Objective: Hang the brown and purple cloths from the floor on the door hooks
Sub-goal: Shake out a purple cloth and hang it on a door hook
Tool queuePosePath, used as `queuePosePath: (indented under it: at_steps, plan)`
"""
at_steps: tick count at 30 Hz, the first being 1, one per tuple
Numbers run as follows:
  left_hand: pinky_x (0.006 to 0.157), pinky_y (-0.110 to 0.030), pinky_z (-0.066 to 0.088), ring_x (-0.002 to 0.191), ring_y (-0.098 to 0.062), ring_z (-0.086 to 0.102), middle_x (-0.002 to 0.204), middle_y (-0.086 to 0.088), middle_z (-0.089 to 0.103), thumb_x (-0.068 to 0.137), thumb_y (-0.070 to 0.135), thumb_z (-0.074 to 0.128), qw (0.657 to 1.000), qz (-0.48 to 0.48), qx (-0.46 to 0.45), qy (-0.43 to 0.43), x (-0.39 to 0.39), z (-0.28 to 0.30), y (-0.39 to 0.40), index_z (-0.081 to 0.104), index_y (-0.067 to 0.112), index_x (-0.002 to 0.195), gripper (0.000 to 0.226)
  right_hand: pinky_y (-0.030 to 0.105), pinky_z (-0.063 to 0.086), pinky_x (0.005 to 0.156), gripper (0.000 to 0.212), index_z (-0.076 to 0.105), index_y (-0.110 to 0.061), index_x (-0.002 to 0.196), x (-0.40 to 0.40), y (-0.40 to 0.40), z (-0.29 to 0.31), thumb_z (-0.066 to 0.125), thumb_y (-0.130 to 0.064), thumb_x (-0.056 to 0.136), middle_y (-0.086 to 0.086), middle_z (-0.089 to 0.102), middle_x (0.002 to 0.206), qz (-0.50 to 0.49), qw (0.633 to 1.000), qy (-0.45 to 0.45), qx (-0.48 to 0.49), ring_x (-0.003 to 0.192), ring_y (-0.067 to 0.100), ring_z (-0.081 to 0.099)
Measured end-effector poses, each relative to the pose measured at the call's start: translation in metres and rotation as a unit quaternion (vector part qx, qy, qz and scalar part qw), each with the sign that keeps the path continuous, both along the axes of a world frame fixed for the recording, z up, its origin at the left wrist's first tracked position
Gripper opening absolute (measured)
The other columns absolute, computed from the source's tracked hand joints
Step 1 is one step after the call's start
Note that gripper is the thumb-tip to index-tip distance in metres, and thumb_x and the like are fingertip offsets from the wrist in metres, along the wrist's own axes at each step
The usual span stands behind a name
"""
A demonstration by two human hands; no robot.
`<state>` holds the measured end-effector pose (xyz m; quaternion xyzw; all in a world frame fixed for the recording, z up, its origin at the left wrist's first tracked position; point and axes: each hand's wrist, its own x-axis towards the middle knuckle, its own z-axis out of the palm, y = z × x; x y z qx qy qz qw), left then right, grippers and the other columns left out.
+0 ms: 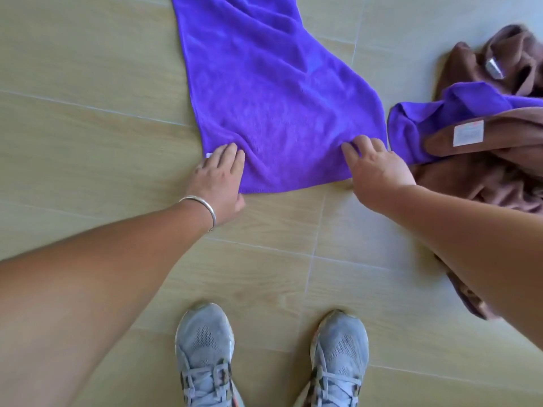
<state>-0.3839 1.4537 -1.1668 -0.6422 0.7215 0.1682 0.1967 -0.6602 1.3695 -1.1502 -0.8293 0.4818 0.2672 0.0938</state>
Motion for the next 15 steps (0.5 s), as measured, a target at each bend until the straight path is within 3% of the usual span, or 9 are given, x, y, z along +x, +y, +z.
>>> queuePosePath:
  at_steps: [3,6,9,15]
  plan:
    - [0.086,-0.043,0.045,0.122,-0.031,0.042,0.137,-0.011,0.042,0.085,0.006,0.049,0.999,-0.003,-0.052,0.014,0.004,-0.002,-0.005,0.044,0.008,0.135,0.05,0.042,0.04,0.066,0.042,0.042,-0.007,0.126,0.004,0.001,-0.009,0.046,0.0,0.085,0.016,0.044,0.118,0.006,0.999,-0.012,-0.044,0.1,0.037,0.05]
    - [0.069,-0.041,0.042,0.103,-0.032,0.051,0.116,-0.009,0.051,0.085,0.0,0.045,0.999,0.011,-0.032,0.011,0.007,0.008,-0.008,0.053,0.012,0.113,0.031,0.04,0.038,0.069,0.029,0.049,-0.01,0.113,0.008,0.015,0.0,0.041,-0.006,0.086,0.012,0.056,0.107,0.011,0.999,-0.018,-0.044,0.097,0.034,0.054]
    - [0.076,-0.035,0.043,0.103,-0.029,0.056,0.109,-0.005,0.06,0.088,0.008,0.042,0.998,-0.034,0.04,-0.023,0.007,0.031,0.012,0.059,0.017,0.108,0.027,0.035,0.037,0.077,0.024,0.052,-0.018,0.108,0.007,0.044,0.026,0.042,-0.012,0.087,0.003,0.065,0.101,0.016,0.999,0.028,-0.011,0.098,0.027,0.058]
    - [0.084,-0.031,0.039,0.107,-0.022,0.058,0.109,0.002,0.065,0.087,0.014,0.042,0.982,-0.072,0.168,-0.046,0.019,0.111,0.088,0.062,0.021,0.105,0.028,0.03,0.036,0.076,0.026,0.065,-0.024,0.103,-0.008,0.116,0.107,0.046,-0.015,0.088,-0.004,0.068,0.103,0.006,0.986,0.101,0.135,0.101,0.02,0.061]
